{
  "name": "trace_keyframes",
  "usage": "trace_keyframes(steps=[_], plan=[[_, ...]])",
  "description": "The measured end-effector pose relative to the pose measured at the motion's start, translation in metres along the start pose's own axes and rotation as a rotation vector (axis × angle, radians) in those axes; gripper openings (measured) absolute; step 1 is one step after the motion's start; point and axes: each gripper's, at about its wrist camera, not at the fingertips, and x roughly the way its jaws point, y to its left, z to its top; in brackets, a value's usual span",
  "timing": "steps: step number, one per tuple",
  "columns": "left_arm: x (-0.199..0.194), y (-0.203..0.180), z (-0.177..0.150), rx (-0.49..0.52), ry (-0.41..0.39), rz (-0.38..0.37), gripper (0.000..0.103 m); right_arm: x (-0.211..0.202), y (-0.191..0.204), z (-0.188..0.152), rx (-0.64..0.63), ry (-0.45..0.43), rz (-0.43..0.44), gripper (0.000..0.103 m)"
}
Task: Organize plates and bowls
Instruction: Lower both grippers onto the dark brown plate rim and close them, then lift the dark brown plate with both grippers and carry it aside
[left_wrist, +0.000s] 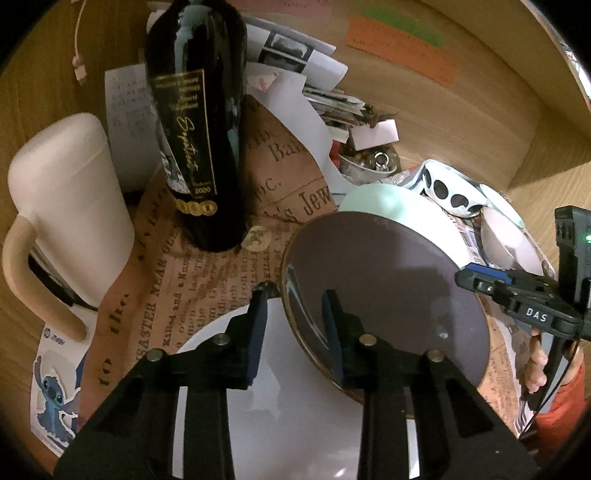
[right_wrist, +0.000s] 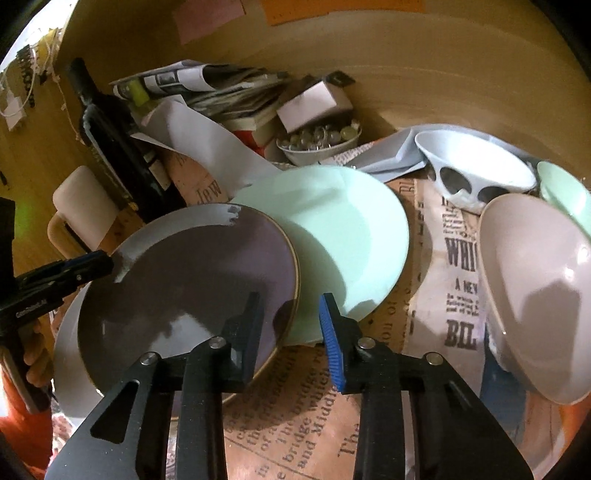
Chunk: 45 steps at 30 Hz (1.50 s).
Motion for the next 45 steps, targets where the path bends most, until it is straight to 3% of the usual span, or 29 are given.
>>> trace_keyframes(steps=[6,12,24,45], plan=[[0.005,-0.001,-0.001,0.0,0.031,-0.02,0.019,0.008,-0.002,-0.001,0.012,0.025,0.02,0.023],[0.005,-0.001,0.0,-0.008,0.042,-0.029,0.019,0.015,0.001,-0.001,0.013,0.048,0.061,0.023],[0.006,-0.004,-0.001,-0.02,0.045,-0.001,0.019,0.005,0.009,-0.002,-0.015,-0.006,0.027,0.022],[-0.019,-0.024,-0.008,-0.014,-0.025,0.0,0.019,-0.025,0.011,-0.01,0.007,-0.066,0.009,0.022]])
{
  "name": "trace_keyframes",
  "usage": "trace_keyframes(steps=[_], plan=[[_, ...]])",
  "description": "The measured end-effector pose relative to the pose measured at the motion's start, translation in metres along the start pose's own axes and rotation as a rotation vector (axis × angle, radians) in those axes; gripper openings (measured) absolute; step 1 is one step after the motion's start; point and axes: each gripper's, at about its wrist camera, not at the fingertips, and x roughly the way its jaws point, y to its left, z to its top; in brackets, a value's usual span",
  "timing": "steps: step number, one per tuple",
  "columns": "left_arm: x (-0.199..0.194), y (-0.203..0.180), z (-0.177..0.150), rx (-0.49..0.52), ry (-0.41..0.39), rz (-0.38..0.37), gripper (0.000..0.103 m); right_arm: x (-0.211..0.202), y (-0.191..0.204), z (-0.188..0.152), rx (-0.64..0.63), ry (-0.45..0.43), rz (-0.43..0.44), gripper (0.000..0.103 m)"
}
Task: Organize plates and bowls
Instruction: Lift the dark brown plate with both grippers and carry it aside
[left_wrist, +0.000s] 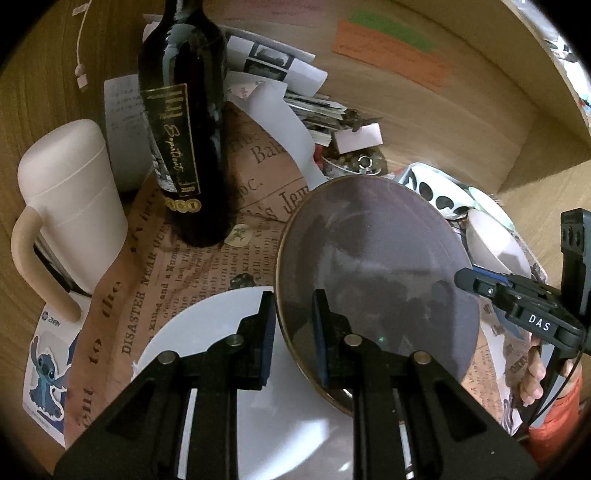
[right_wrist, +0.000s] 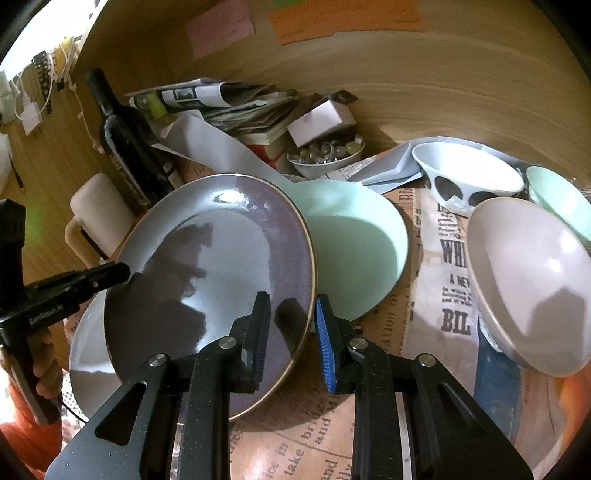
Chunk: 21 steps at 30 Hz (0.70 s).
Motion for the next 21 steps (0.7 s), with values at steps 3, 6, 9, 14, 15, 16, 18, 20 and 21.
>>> trace_keyframes(steps=[3,6,9,14,15,16,18,20,21], plan=[[-0.004,-0.006,-0.001,0.009,-0.011,-0.002,0.019,-0.007,-0.001,-0.002,0.005,-0.016,-0.004,0.022],[-0.008,-0.011,-0.002,0.012,-0.02,-0.009,0.019,-0.015,-0.001,-0.005,0.008,-0.031,-0.013,0.022],[-0.012,-0.018,-0.002,0.016,-0.028,-0.019,0.019,-0.022,-0.003,-0.007,0.013,-0.041,-0.019,0.022],[-0.018,-0.031,-0.006,0.031,-0.038,-0.037,0.019,-0.04,-0.008,-0.013,0.028,-0.067,-0.028,0.022],[-0.019,-0.033,-0.006,0.033,-0.038,-0.04,0.019,-0.043,-0.009,-0.014,0.03,-0.072,-0.029,0.022],[-0.02,-0.036,-0.007,0.036,-0.038,-0.044,0.019,-0.047,-0.011,-0.016,0.035,-0.077,-0.032,0.022],[-0.021,-0.042,-0.009,0.042,-0.038,-0.052,0.019,-0.053,-0.014,-0.018,0.038,-0.085,-0.036,0.022],[-0.022,-0.047,-0.011,0.043,-0.038,-0.059,0.019,-0.059,-0.016,-0.022,0.041,-0.093,-0.044,0.022],[-0.023,-0.05,-0.013,0.044,-0.037,-0.063,0.019,-0.062,-0.016,-0.024,0.044,-0.096,-0.046,0.022]])
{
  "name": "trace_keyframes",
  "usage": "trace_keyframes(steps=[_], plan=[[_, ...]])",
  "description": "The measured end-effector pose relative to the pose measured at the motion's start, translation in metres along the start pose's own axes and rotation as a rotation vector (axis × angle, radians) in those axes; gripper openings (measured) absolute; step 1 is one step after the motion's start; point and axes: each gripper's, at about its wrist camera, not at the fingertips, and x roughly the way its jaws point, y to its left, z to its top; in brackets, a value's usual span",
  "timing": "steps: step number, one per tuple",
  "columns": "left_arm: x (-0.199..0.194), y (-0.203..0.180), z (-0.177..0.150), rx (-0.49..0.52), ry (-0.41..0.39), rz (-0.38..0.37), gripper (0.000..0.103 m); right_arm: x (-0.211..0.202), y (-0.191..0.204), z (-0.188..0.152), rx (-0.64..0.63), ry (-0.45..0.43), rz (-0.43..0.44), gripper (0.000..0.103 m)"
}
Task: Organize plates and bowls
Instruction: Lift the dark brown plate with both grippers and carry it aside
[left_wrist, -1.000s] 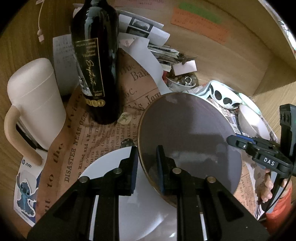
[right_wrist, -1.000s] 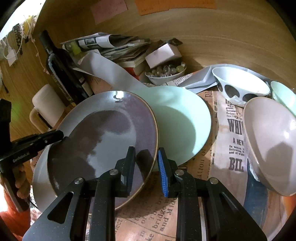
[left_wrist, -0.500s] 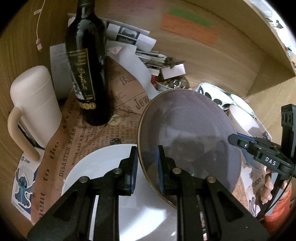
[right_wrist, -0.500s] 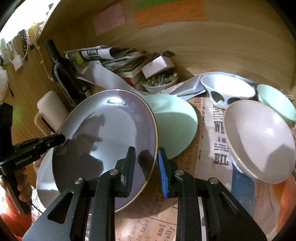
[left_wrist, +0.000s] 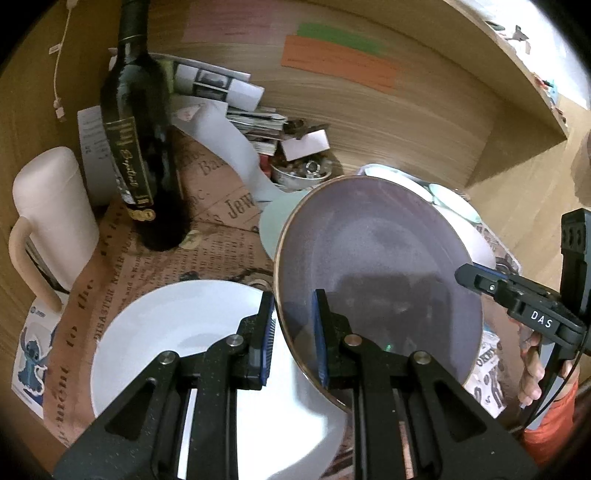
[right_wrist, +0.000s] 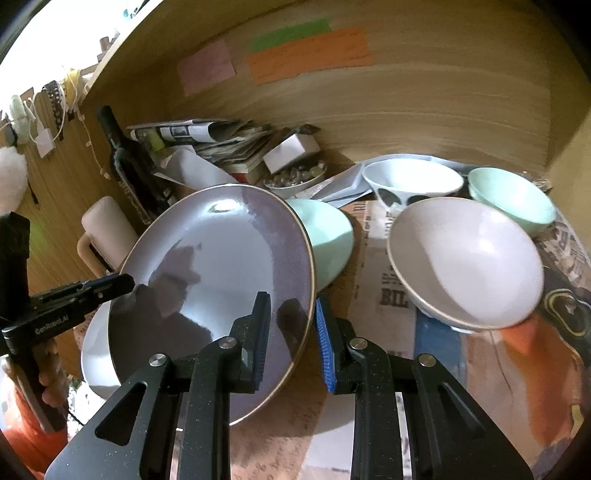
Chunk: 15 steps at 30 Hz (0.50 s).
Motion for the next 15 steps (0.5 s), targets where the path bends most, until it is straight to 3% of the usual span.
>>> trace_keyframes(steps=[15], plan=[[-0.003,-0.038,-0.019,0.021,0.017,-0.05,0.019,-0.034,-0.022,-0.025,0.046,-0.01,-0.043,0.022]])
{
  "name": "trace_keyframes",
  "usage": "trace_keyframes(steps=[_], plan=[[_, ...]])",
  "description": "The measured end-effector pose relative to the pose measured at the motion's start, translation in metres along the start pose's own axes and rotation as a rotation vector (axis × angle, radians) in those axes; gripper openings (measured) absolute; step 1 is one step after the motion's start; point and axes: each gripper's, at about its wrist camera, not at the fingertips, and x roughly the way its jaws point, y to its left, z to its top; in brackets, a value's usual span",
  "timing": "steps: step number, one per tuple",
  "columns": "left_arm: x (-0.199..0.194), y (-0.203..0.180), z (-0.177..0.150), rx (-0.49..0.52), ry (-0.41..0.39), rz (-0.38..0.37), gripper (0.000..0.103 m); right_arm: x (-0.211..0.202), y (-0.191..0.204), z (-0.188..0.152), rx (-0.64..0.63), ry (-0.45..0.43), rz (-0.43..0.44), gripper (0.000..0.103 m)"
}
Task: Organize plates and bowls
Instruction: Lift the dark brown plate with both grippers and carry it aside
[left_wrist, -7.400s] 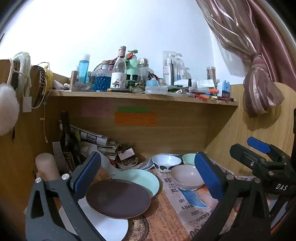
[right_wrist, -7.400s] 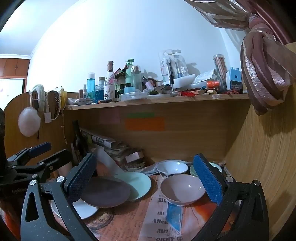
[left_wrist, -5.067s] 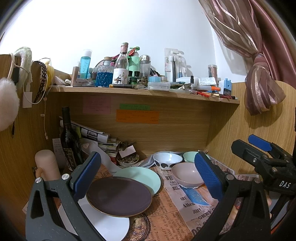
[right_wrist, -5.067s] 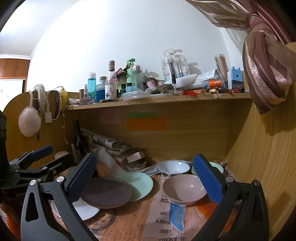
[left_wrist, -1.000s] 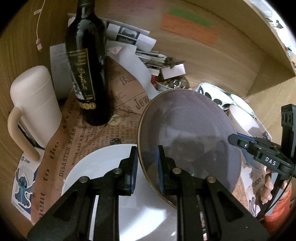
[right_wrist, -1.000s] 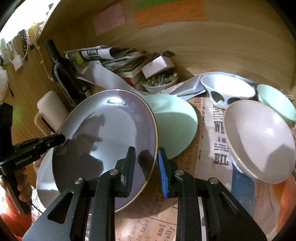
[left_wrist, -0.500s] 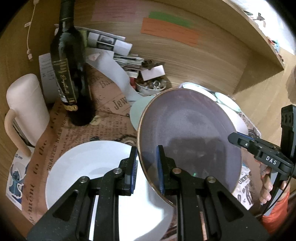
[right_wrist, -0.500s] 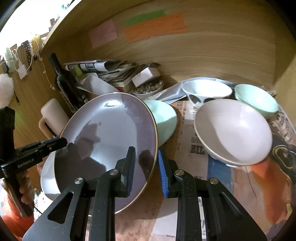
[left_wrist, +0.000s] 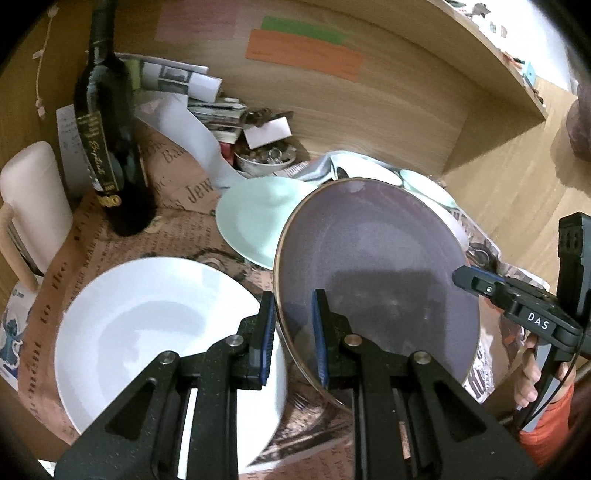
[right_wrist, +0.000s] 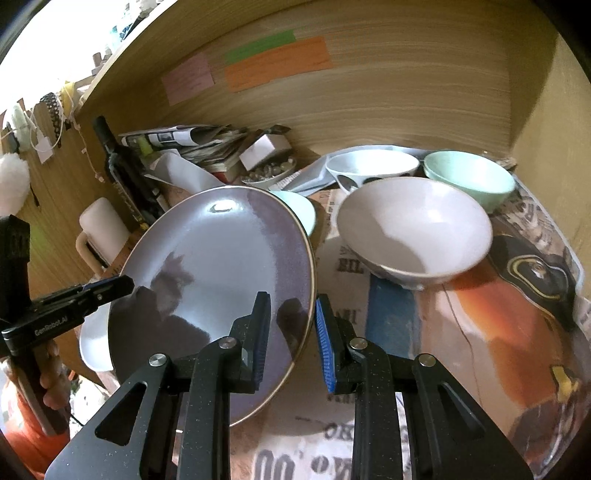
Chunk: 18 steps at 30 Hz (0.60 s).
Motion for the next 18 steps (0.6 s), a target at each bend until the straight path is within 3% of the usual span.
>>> trace_keyframes(steps=[18], plan=[[0.023,-0.03,-0.023,0.022,0.08,-0.029,0.019,-0.01,-0.03,-0.033,0.057,0.048,-0.043,0.022]])
